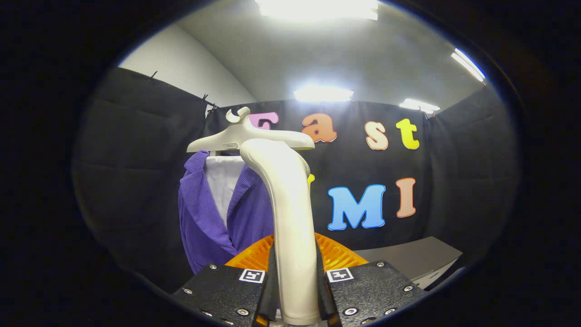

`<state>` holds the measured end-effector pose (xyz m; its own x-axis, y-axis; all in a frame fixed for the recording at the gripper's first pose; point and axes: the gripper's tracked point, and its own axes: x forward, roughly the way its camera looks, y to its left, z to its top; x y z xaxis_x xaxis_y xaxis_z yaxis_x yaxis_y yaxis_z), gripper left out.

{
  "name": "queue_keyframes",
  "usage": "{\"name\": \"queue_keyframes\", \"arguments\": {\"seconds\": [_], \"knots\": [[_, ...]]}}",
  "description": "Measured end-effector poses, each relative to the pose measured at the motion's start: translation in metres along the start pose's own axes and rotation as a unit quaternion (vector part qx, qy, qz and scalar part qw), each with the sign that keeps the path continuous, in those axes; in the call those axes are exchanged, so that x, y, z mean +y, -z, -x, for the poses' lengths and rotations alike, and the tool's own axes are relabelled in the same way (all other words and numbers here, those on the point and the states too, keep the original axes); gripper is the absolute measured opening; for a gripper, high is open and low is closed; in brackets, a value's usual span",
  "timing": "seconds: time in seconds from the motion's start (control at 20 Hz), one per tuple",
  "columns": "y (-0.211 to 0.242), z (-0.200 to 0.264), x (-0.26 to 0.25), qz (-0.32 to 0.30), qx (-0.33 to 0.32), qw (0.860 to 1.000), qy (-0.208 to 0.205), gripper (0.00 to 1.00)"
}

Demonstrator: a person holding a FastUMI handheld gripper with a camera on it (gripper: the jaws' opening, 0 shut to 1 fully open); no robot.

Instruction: Iron the clothes twice with a garment steamer, once on the left side and once on the right side.

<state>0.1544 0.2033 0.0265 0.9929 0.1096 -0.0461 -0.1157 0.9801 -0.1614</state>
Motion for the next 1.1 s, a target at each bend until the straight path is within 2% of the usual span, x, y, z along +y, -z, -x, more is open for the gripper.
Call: {"name": "queue_keyframes", "arguments": {"seconds": [0.55, 1.1], "knots": [[0.036, -0.036, 0.034, 0.027, -0.019, 0.998, 0.056, 0.35], [0.077, -0.041, 0.036, 0.045, 0.008, 0.997, 0.064, 0.35]]}}
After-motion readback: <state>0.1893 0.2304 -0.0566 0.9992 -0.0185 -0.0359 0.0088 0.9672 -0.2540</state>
